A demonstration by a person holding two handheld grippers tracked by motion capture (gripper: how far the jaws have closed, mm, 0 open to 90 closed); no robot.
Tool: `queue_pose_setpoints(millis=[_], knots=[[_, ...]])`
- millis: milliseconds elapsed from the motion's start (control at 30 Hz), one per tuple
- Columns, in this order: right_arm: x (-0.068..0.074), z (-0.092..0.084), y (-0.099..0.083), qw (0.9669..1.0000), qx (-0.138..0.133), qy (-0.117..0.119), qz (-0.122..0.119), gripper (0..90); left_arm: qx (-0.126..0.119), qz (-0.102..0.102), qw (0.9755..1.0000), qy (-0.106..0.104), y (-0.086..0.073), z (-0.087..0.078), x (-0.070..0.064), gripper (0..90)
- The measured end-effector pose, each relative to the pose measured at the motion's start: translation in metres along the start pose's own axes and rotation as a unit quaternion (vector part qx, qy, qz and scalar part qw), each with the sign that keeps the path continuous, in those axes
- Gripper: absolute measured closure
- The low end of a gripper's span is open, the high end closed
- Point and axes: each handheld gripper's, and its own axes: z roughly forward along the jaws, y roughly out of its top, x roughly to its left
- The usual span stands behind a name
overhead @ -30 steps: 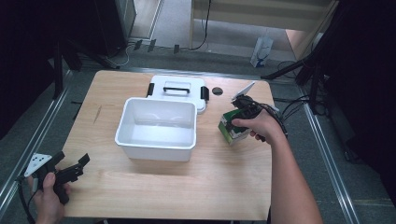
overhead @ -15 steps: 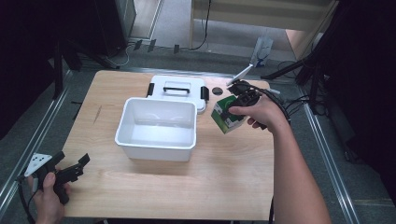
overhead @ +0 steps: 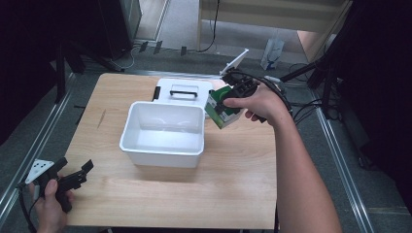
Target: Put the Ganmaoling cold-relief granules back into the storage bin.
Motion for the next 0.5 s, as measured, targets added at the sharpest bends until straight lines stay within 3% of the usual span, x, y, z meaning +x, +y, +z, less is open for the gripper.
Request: queue_pose_setpoints(millis=[500], knots=[[0.063, 0.012, 0.037, 0.9965, 0.007, 0.023, -0.08, 16.4, 0.0, 0.0, 1.0, -0.002, 0.0, 0.0, 0.0, 0.9]])
